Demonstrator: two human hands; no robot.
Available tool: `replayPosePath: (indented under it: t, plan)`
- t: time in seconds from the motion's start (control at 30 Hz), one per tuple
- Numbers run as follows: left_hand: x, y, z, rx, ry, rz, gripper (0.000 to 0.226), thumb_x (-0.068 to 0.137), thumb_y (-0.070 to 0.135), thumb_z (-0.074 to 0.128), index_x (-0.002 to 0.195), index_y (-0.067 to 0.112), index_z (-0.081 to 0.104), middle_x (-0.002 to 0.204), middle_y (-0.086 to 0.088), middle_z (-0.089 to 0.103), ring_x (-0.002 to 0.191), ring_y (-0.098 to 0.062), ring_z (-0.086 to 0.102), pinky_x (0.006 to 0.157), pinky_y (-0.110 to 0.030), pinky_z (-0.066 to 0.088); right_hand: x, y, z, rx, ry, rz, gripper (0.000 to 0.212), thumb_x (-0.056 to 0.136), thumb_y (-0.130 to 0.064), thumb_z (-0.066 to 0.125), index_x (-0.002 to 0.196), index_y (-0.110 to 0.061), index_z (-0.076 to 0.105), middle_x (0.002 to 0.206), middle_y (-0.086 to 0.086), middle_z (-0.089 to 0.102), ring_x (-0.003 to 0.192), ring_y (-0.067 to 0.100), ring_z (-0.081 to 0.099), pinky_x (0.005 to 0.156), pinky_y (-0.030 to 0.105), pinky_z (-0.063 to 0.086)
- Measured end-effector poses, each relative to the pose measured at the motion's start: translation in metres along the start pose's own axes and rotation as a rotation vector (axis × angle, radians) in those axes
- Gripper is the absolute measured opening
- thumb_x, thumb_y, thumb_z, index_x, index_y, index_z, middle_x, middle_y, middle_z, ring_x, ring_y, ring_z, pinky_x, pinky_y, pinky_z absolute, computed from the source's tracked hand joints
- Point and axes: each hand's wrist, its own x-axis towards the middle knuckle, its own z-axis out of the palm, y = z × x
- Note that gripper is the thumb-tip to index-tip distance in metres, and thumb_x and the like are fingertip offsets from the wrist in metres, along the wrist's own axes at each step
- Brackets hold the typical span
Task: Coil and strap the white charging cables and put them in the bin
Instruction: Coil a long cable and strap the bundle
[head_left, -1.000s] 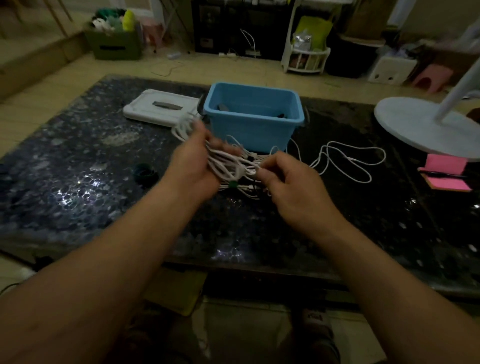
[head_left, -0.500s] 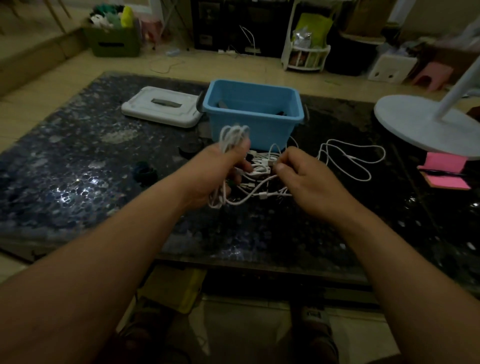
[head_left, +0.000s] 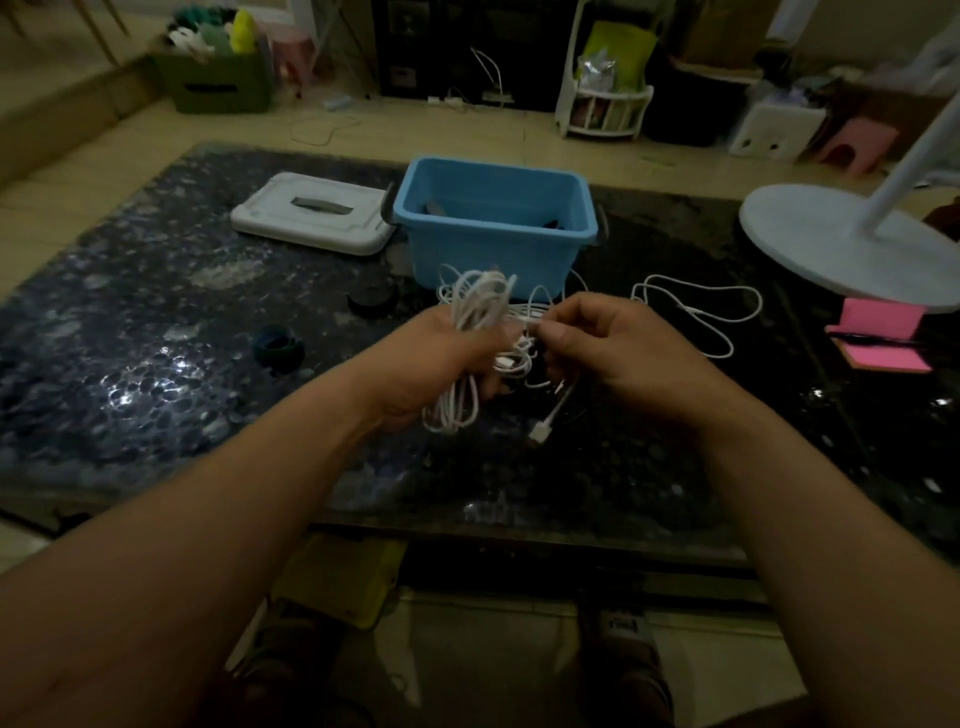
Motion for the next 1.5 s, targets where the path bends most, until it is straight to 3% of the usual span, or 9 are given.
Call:
replayPosePath:
  t: [0.2, 0.3, 0.47, 0.67, 0.9, 1.03, 1.13, 1.37, 1.5]
  plan:
    - [0.0, -0.003, 0.012, 0.134, 0.02, 0.041, 0.021, 0.103, 0.029, 0.066, 0.083, 0.032, 0.073, 0.056, 0.011, 0.058, 0.05, -0.004, 0.053, 0.059, -0.031, 0.053, 0.002, 0.006, 0.001, 0.006, 0.141, -0.006, 0.012, 0.1, -0.025, 0.072, 0.105, -0.021, 0.082, 0.096, -0.003, 0.081, 0.094, 0.016, 0.076, 0.085, 0.024, 0.058]
    - [0.001, -0.004, 0.018, 0.169, -0.02, 0.107, 0.01, 0.101, 0.025, 0.07, 0.11, 0.024, 0.073, 0.091, 0.014, 0.079, 0.086, 0.001, 0.073, 0.078, -0.019, 0.056, 0.003, 0.002, 0.007, 0.164, 0.137, 0.021, 0.01, 0.098, -0.016, 0.074, 0.104, -0.012, 0.08, 0.092, 0.004, 0.081, 0.084, 0.018, 0.078, 0.073, 0.025, 0.06]
    - [0.002, -0.007, 0.014, 0.277, -0.053, 0.131, 0.037, 0.096, 0.03, 0.078, 0.131, 0.024, 0.069, 0.121, 0.004, 0.076, 0.116, -0.012, 0.071, 0.107, -0.038, 0.054, 0.004, 0.002, 0.013, 0.237, 0.087, 0.043, 0.003, 0.095, -0.011, 0.075, 0.096, -0.009, 0.077, 0.081, 0.004, 0.079, 0.073, 0.012, 0.074, 0.066, 0.023, 0.057]
    - [-0.001, -0.005, 0.017, 0.364, -0.043, 0.091, 0.015, 0.101, 0.027, 0.068, 0.114, 0.019, 0.072, 0.083, -0.002, 0.077, 0.076, -0.014, 0.072, 0.072, -0.024, 0.057, 0.005, 0.004, 0.018, 0.322, 0.134, 0.081, 0.018, 0.094, -0.013, 0.076, 0.103, 0.002, 0.071, 0.086, 0.011, 0.078, 0.072, 0.016, 0.072, 0.065, 0.024, 0.056]
    - [-0.005, 0.008, 0.01, 0.447, 0.026, 0.11, 0.022, 0.106, 0.041, 0.057, 0.094, 0.027, 0.069, 0.065, 0.004, 0.071, 0.074, -0.022, 0.073, 0.076, -0.038, 0.058, 0.005, 0.004, 0.017, 0.277, 0.217, 0.003, 0.034, 0.088, -0.028, 0.082, 0.103, 0.001, 0.071, 0.102, 0.021, 0.076, 0.086, 0.017, 0.07, 0.075, 0.023, 0.054]
    - [-0.005, 0.01, 0.016, 0.129, 0.064, 0.06, 0.023, 0.108, 0.031, 0.058, 0.088, 0.02, 0.06, 0.052, 0.003, 0.047, 0.049, -0.016, 0.05, 0.059, -0.038, 0.057, 0.01, -0.001, 0.016, 0.343, 0.156, -0.015, 0.048, 0.084, -0.052, 0.081, 0.12, -0.024, 0.067, 0.113, -0.009, 0.077, 0.106, 0.005, 0.071, 0.088, 0.031, 0.054]
    - [-0.006, 0.011, 0.022, -0.003, -0.029, 0.013, 0.026, 0.109, 0.024, 0.054, 0.085, 0.015, 0.057, 0.053, 0.0, 0.038, 0.044, -0.013, 0.037, 0.053, -0.034, 0.047, 0.012, -0.006, 0.027, 0.433, -0.042, -0.018, 0.058, 0.086, -0.042, 0.078, 0.139, -0.026, 0.059, 0.137, 0.0, 0.07, 0.127, 0.015, 0.066, 0.106, 0.04, 0.054]
    - [-0.011, 0.007, 0.032, -0.078, -0.144, -0.128, 0.013, 0.104, 0.004, 0.045, 0.099, 0.011, 0.056, 0.053, -0.002, 0.037, 0.041, -0.012, 0.034, 0.048, -0.027, 0.045, 0.01, -0.028, 0.056, 0.488, 0.047, 0.006, 0.016, 0.102, -0.019, 0.067, 0.109, -0.006, 0.07, 0.101, 0.013, 0.08, 0.088, 0.022, 0.077, 0.066, 0.035, 0.061]
    - [-0.007, 0.001, 0.031, -0.008, -0.059, -0.077, 0.011, 0.106, 0.016, 0.058, 0.105, 0.007, 0.064, 0.077, -0.017, 0.06, 0.065, -0.026, 0.059, 0.083, -0.06, 0.059, 0.019, -0.027, 0.063, 0.326, 0.363, -0.053, 0.016, 0.104, -0.026, 0.065, 0.092, -0.016, 0.064, 0.071, 0.003, 0.067, 0.068, 0.017, 0.066, 0.064, 0.034, 0.057]
